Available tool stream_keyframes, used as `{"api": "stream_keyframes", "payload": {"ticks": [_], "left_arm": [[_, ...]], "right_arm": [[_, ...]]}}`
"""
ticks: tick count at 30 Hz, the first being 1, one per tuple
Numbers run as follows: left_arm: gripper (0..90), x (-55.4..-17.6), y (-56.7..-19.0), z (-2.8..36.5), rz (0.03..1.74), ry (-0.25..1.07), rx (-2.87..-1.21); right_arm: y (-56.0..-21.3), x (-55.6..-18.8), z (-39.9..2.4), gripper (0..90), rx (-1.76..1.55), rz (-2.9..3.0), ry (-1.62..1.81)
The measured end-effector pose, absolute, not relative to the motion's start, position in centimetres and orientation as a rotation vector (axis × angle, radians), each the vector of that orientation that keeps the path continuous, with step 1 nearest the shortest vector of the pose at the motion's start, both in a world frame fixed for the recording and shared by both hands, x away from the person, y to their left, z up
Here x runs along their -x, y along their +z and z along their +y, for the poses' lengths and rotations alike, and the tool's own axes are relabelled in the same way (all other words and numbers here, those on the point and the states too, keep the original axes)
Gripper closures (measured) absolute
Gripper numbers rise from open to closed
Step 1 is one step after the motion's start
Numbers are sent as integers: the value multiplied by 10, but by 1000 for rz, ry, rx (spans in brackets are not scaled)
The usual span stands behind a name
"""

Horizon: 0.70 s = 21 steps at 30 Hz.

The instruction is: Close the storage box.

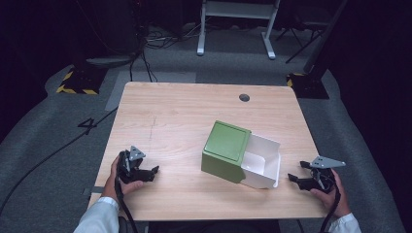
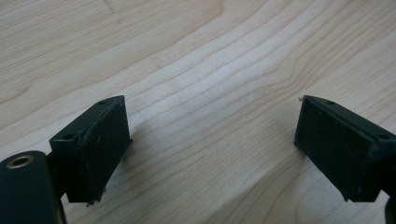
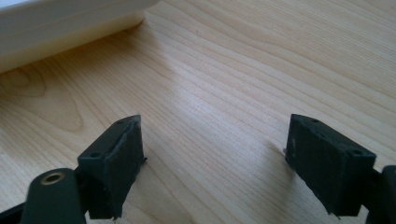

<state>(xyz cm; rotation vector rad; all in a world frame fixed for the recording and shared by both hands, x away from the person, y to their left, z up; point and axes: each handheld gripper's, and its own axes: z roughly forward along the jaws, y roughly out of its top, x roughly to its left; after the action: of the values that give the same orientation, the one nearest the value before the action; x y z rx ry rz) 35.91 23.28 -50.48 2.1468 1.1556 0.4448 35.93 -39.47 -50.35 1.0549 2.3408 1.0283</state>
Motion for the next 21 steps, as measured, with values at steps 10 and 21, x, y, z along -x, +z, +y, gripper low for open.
{"api": "stream_keyframes", "payload": {"ticks": [10, 21], "left_arm": [[103, -358, -505, 225, 1086, 417, -2177], [103, -356, -504, 208, 1024, 400, -2202]], "right_arm": [[-503, -363, -396, 193, -1097, 2339, 1035], [-469, -360, -377, 210, -1034, 2327, 1096]]}}
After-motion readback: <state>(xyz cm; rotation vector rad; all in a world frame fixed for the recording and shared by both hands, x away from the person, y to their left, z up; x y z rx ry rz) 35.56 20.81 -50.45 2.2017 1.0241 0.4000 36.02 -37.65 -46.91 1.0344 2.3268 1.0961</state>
